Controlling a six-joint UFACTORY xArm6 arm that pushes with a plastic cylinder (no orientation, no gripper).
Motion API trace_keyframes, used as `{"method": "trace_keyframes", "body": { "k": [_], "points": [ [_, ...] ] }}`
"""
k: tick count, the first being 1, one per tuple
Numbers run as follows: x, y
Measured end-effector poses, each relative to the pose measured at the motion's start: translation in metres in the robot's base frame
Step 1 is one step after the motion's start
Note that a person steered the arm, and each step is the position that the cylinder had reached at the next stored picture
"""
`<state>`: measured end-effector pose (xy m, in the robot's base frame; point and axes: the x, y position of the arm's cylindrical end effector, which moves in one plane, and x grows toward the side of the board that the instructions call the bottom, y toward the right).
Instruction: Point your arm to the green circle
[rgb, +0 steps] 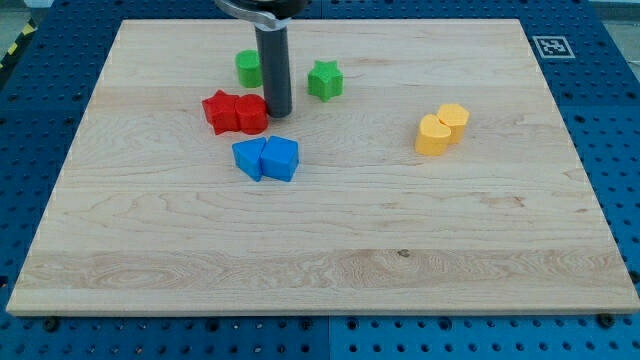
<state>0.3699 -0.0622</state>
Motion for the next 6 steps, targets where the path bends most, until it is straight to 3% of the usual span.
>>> {"method": "trace_keyframes", "body": {
  "k": [1, 3, 4, 5, 6],
  "points": [
    [-0.034, -0.014],
    [-0.050, -0.083],
    [-0.079, -0.112],
    [-0.110, -0.110],
    [-0.114, -0.104]
  ]
}}
